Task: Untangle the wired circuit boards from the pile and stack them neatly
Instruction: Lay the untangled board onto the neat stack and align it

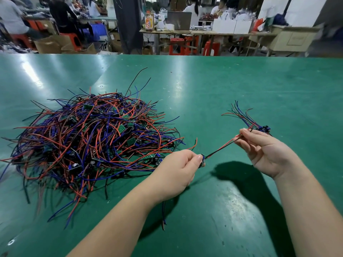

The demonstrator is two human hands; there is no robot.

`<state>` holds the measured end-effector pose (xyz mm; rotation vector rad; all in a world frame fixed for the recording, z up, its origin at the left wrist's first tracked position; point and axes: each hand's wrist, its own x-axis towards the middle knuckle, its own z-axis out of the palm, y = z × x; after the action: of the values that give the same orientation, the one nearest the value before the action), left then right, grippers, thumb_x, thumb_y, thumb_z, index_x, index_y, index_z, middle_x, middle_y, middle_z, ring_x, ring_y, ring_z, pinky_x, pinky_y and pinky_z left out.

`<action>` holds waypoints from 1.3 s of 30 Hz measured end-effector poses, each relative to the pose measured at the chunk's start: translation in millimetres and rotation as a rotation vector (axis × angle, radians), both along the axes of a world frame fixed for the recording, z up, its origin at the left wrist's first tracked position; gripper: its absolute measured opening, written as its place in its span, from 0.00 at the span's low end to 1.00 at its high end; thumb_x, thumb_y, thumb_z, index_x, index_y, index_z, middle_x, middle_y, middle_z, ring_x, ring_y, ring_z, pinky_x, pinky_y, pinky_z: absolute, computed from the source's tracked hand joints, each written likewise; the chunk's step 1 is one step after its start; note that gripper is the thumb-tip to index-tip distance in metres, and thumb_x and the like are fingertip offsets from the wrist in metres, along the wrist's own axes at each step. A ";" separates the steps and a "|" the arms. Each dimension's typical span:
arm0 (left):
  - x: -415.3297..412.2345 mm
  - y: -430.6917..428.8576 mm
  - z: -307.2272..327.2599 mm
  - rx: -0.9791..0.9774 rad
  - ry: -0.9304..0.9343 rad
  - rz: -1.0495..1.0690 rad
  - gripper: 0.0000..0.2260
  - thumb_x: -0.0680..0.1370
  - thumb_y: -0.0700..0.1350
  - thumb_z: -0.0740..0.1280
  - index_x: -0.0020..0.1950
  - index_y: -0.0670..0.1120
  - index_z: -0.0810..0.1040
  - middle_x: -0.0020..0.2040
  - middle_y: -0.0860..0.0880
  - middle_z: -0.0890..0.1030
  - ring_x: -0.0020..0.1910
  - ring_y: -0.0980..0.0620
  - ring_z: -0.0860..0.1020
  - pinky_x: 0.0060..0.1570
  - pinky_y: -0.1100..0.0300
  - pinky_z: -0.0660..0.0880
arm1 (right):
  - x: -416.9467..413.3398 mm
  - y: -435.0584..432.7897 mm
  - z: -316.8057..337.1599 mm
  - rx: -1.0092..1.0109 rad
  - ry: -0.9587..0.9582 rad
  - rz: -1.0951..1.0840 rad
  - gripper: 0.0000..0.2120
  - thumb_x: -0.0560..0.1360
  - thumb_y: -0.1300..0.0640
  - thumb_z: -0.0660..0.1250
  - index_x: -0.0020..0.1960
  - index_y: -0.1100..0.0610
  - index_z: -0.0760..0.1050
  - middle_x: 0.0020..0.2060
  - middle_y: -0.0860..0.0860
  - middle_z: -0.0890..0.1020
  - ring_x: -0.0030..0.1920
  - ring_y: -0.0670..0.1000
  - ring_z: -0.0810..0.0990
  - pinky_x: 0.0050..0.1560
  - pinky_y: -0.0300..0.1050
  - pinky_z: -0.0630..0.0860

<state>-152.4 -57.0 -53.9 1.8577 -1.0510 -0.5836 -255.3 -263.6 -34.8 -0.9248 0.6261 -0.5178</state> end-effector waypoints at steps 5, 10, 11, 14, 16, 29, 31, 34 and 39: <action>0.9 0.4 -1.0 -0.045 0.032 0.006 0.12 0.82 0.49 0.57 0.44 0.48 0.76 0.20 0.56 0.71 0.21 0.59 0.65 0.27 0.64 0.64 | 0.8 1.7 2.6 -0.026 -0.053 -0.046 0.04 0.70 0.61 0.69 0.40 0.62 0.75 0.28 0.52 0.81 0.29 0.46 0.82 0.29 0.31 0.76; -0.2 -0.5 2.4 -0.197 0.301 0.044 0.16 0.83 0.47 0.56 0.49 0.36 0.75 0.20 0.54 0.68 0.18 0.58 0.61 0.20 0.68 0.58 | 10.2 32.2 -2.2 0.042 -0.077 0.311 0.19 0.61 0.60 0.70 0.51 0.63 0.78 0.38 0.56 0.84 0.35 0.48 0.84 0.34 0.34 0.79; -1.0 -0.2 3.6 -0.219 0.343 0.039 0.15 0.83 0.47 0.55 0.48 0.37 0.74 0.20 0.54 0.68 0.18 0.58 0.61 0.20 0.68 0.58 | 12.2 39.7 -4.6 0.014 -0.033 0.384 0.18 0.61 0.61 0.70 0.50 0.64 0.79 0.37 0.56 0.84 0.34 0.48 0.84 0.34 0.35 0.79; -3.2 0.7 7.4 -0.264 0.384 0.015 0.15 0.83 0.47 0.55 0.39 0.44 0.70 0.21 0.54 0.67 0.19 0.56 0.61 0.21 0.68 0.58 | 15.8 58.2 -7.7 -0.022 0.084 0.531 0.05 0.64 0.60 0.69 0.38 0.59 0.82 0.31 0.54 0.81 0.28 0.46 0.79 0.28 0.34 0.76; -3.7 1.2 8.9 -0.282 0.396 0.023 0.17 0.83 0.47 0.55 0.35 0.49 0.69 0.21 0.53 0.67 0.19 0.56 0.60 0.20 0.68 0.58 | 17.6 64.0 -9.1 -0.017 0.073 0.563 0.05 0.65 0.58 0.69 0.34 0.58 0.83 0.30 0.53 0.80 0.27 0.45 0.78 0.27 0.33 0.74; -3.1 0.3 2.2 -0.167 0.206 0.045 0.16 0.83 0.45 0.56 0.37 0.41 0.71 0.20 0.54 0.69 0.18 0.59 0.62 0.20 0.69 0.59 | 25.8 63.7 -10.1 -0.050 -0.042 0.282 0.04 0.63 0.60 0.70 0.33 0.60 0.82 0.31 0.53 0.83 0.28 0.45 0.80 0.30 0.35 0.77; -2.1 0.5 0.6 -0.138 0.170 0.046 0.16 0.83 0.46 0.56 0.44 0.36 0.73 0.20 0.54 0.69 0.18 0.59 0.62 0.21 0.68 0.59 | 26.7 59.5 -9.2 -0.041 -0.005 0.191 0.04 0.63 0.59 0.71 0.33 0.60 0.80 0.28 0.53 0.82 0.26 0.45 0.79 0.28 0.33 0.76; -2.6 1.7 0.7 -0.099 0.121 -0.010 0.15 0.83 0.47 0.56 0.46 0.38 0.75 0.20 0.55 0.70 0.20 0.58 0.63 0.24 0.67 0.61 | 22.6 38.7 -8.1 0.058 -0.018 -0.019 0.04 0.70 0.62 0.70 0.37 0.61 0.77 0.26 0.52 0.81 0.25 0.44 0.79 0.26 0.32 0.75; -6.6 1.4 2.1 -0.113 0.096 -0.053 0.12 0.83 0.47 0.56 0.44 0.46 0.76 0.20 0.55 0.70 0.21 0.58 0.64 0.26 0.67 0.62 | 7.0 2.3 -6.5 0.150 0.062 -0.120 0.07 0.77 0.62 0.65 0.40 0.62 0.74 0.24 0.51 0.80 0.25 0.45 0.80 0.26 0.32 0.75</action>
<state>-159.0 -55.6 -51.8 1.6915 -1.0513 -0.6254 -248.3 -261.3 -41.3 -0.7672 0.7691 -0.5429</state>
